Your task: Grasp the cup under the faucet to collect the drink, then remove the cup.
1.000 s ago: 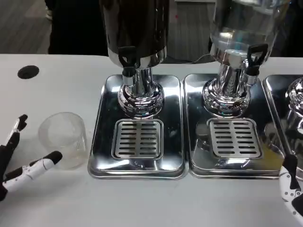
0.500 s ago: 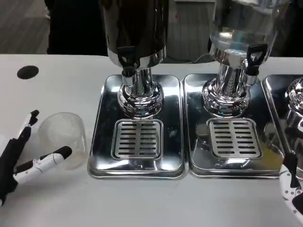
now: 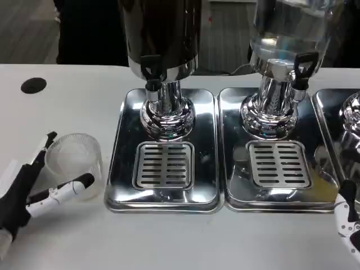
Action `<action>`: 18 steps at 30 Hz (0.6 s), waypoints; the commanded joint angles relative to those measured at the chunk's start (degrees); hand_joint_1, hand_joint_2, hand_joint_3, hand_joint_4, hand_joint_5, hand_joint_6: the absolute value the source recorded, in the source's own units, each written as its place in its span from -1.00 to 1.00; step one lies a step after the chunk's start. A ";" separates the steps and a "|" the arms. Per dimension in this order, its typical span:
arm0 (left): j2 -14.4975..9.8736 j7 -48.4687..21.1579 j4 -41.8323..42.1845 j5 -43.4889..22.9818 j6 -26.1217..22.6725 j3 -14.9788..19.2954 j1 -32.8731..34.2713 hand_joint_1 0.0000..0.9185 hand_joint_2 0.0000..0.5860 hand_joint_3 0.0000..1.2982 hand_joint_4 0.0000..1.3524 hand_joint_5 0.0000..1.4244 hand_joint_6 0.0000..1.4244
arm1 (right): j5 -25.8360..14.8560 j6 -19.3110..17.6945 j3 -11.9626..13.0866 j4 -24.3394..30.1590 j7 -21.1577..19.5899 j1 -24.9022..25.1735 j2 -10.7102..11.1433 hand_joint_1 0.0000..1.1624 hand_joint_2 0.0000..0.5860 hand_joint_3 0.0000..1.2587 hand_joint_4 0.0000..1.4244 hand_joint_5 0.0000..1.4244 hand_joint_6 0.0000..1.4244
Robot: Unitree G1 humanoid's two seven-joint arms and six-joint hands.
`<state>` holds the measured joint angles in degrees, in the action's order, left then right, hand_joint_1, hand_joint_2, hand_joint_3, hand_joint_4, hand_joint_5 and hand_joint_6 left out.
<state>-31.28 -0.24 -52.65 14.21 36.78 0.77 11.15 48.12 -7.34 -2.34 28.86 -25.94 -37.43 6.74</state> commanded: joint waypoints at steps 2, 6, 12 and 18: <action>-0.44 0.06 -0.94 0.52 -0.23 -0.65 1.08 -0.29 -0.81 -1.00 -1.00 -1.00 -0.96 | -0.07 -0.90 0.32 0.12 -0.84 -0.03 -0.19 0.10 0.77 -0.40 -0.54 -0.66 -0.75; -0.23 0.22 -0.65 0.62 -0.48 -0.81 1.36 -0.33 -0.81 -1.00 -1.00 -1.00 -0.94 | -0.37 -1.22 0.59 0.18 -1.05 -0.47 -0.14 0.10 0.78 -0.40 -0.54 -0.66 -0.75; 0.04 0.41 -0.23 0.54 -0.58 -1.39 1.34 -0.34 -0.80 -1.00 -1.00 -0.99 -0.93 | -0.72 -1.80 1.03 0.19 -1.37 -0.92 -0.20 0.11 0.78 -0.40 -0.54 -0.65 -0.75; 0.27 0.76 -0.17 0.06 -0.28 -1.32 0.86 -0.34 -0.73 -1.00 -0.86 -0.93 -0.90 | -1.09 -2.38 1.58 -0.05 -1.51 -1.13 -0.28 0.11 0.78 -0.40 -0.54 -0.65 -0.75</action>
<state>-31.27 -0.10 -52.95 14.13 36.67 -0.48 11.77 47.64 -8.76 -1.29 28.86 -26.46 -38.32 6.74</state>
